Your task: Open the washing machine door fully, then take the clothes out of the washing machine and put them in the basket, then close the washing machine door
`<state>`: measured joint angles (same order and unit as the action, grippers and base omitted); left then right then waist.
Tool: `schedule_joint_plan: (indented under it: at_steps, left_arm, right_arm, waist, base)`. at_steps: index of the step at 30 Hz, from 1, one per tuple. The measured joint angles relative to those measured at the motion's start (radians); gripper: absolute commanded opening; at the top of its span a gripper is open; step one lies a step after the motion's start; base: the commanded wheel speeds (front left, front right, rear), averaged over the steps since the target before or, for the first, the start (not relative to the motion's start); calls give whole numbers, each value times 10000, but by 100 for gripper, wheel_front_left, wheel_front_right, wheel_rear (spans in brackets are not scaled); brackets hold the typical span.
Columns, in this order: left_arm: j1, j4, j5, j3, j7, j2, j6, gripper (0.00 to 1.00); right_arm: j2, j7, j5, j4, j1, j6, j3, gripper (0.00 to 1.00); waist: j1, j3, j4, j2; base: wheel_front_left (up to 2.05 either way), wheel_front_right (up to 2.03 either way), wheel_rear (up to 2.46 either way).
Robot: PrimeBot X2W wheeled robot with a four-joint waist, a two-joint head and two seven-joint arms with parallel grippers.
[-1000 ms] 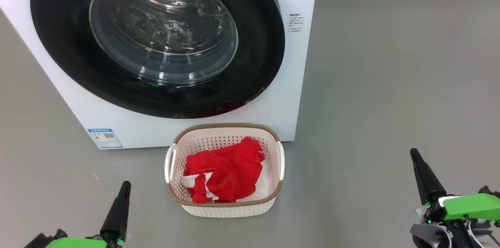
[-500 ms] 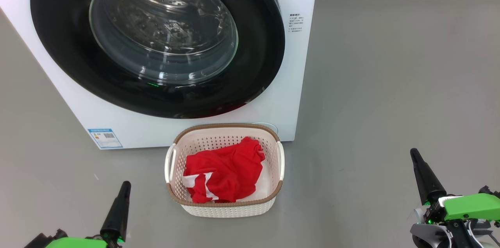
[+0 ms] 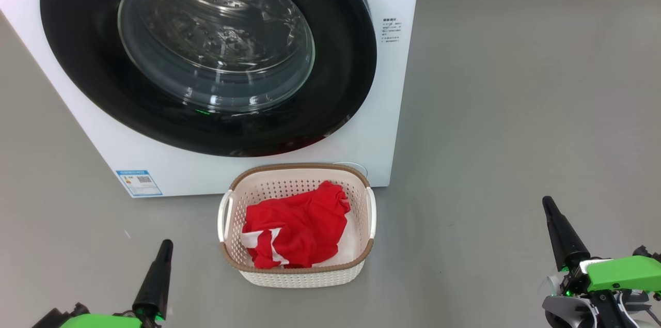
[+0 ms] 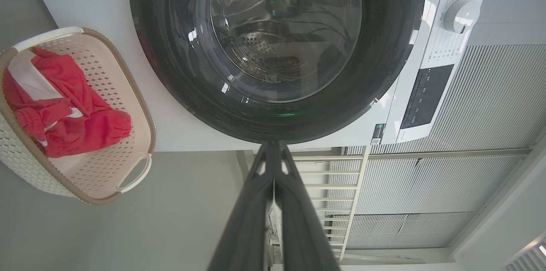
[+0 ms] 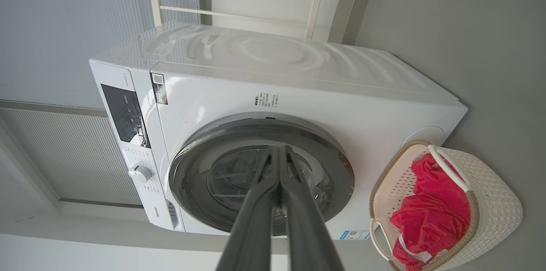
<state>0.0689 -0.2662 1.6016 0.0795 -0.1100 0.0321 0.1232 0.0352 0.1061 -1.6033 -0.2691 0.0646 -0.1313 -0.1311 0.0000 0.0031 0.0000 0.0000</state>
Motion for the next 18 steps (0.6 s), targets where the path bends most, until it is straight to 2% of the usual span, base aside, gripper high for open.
schedule_joint_plan:
  at_steps: [18]
  left_arm:
    - [0,0,0,2,0,0,0,0]
  right_arm:
    - [0,0,0,0,0,0,0,0]
  waist:
    - [0,0,0,0]
  base:
    - [0,0,0]
